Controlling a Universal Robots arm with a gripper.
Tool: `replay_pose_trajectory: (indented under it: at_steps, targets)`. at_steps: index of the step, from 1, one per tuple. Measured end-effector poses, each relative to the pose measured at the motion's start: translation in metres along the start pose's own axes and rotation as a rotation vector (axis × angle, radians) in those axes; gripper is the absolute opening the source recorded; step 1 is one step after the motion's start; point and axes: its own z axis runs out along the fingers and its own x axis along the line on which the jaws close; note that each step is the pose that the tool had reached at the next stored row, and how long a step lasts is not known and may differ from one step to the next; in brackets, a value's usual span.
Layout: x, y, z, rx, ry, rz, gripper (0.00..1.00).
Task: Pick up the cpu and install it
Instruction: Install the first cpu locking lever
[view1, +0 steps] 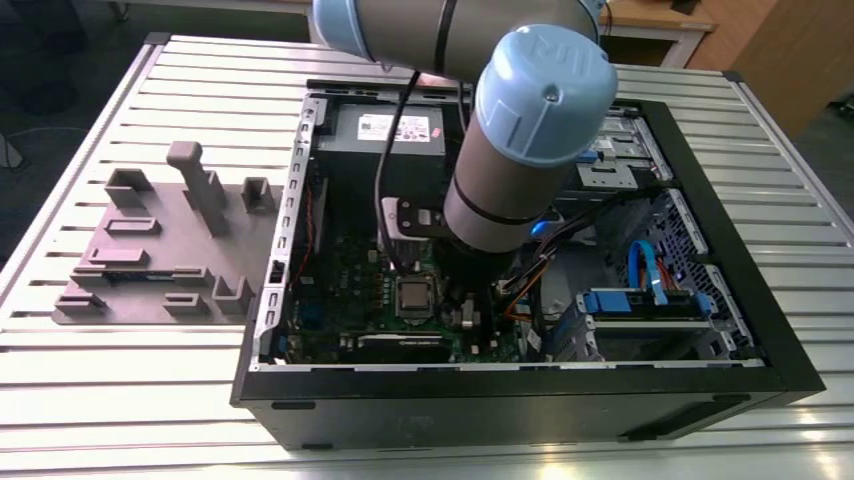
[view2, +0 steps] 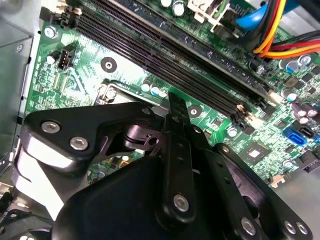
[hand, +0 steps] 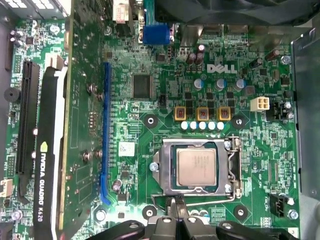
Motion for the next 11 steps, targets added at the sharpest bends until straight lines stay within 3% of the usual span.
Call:
replay_pose_trajectory:
  at_steps: [6,11]
  targets:
    - [0.0001,0.0003,0.0011,-0.0003,-0.0015,-0.001,0.1]
    - [0.0004,0.0048,0.0013,-0.0004,-0.0107,-0.002,0.1]
